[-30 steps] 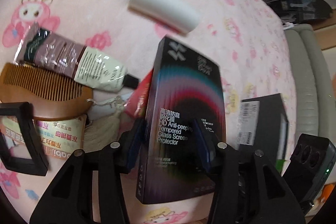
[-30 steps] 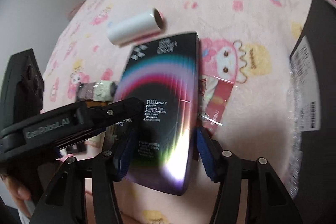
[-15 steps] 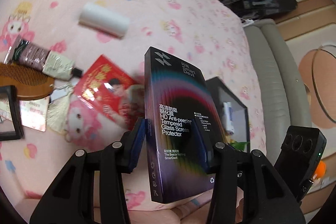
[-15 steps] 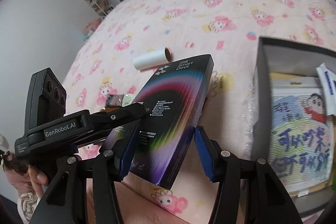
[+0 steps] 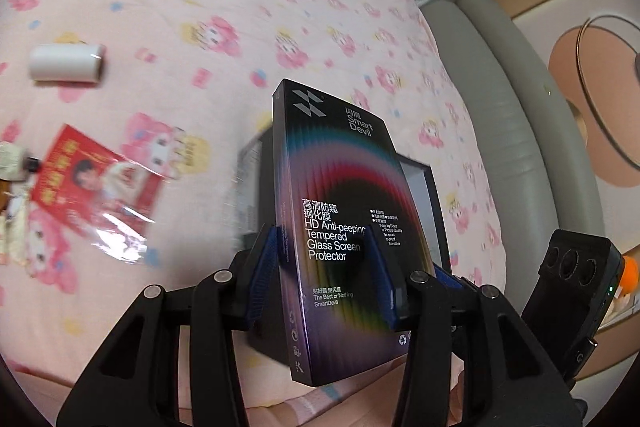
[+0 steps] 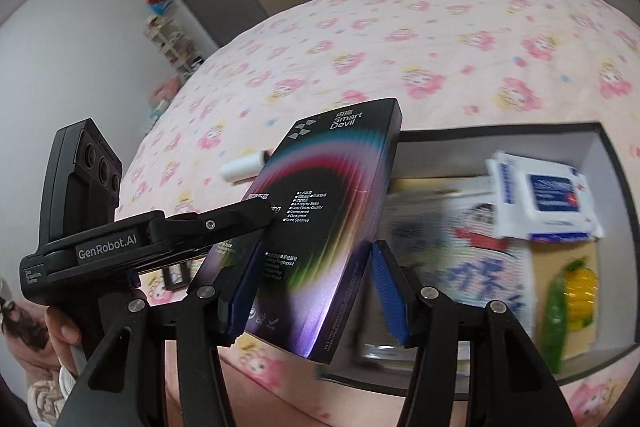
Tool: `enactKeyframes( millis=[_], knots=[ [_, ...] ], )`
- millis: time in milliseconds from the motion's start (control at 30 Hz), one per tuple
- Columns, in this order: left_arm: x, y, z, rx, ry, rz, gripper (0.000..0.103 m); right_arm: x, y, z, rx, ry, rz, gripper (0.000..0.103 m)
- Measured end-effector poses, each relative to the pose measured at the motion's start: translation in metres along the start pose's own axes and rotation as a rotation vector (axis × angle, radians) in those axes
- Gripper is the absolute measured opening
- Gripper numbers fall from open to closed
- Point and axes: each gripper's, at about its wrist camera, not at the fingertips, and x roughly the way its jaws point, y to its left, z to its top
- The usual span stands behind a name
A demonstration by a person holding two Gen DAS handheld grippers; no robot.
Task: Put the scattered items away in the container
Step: 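Carry the screen-protector box with both grippers over the open black box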
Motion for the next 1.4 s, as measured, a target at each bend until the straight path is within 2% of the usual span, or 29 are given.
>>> enactKeyframes(
  millis=[133, 400, 900, 1033, 1300, 1400],
  knots=[
    [0.027, -0.018, -0.001, 0.015, 0.040, 0.009, 0.045, -0.004, -0.029, -0.001, 0.032, -0.001, -0.018, 0.051],
    [0.056, -0.037, -0.010, 0.044, 0.085, 0.053, 0.045, -0.001, -0.071, -0.003, 0.111, 0.003, -0.035, 0.051],
    [0.080, -0.035, -0.027, 0.033, 0.117, 0.171, 0.045, 0.024, -0.092, -0.017, 0.174, 0.100, -0.042, 0.051],
    [0.081, -0.037, -0.030, 0.046, 0.104, 0.218, 0.042, 0.032, -0.100, -0.020, 0.214, 0.136, -0.016, 0.051],
    [0.080, -0.038, -0.033, 0.038, 0.100, 0.242, 0.042, 0.034, -0.102, -0.024, 0.228, 0.164, -0.005, 0.051],
    [0.078, -0.037, -0.034, 0.035, 0.104, 0.236, 0.039, 0.033, -0.101, -0.023, 0.225, 0.162, -0.016, 0.051]
  ],
)
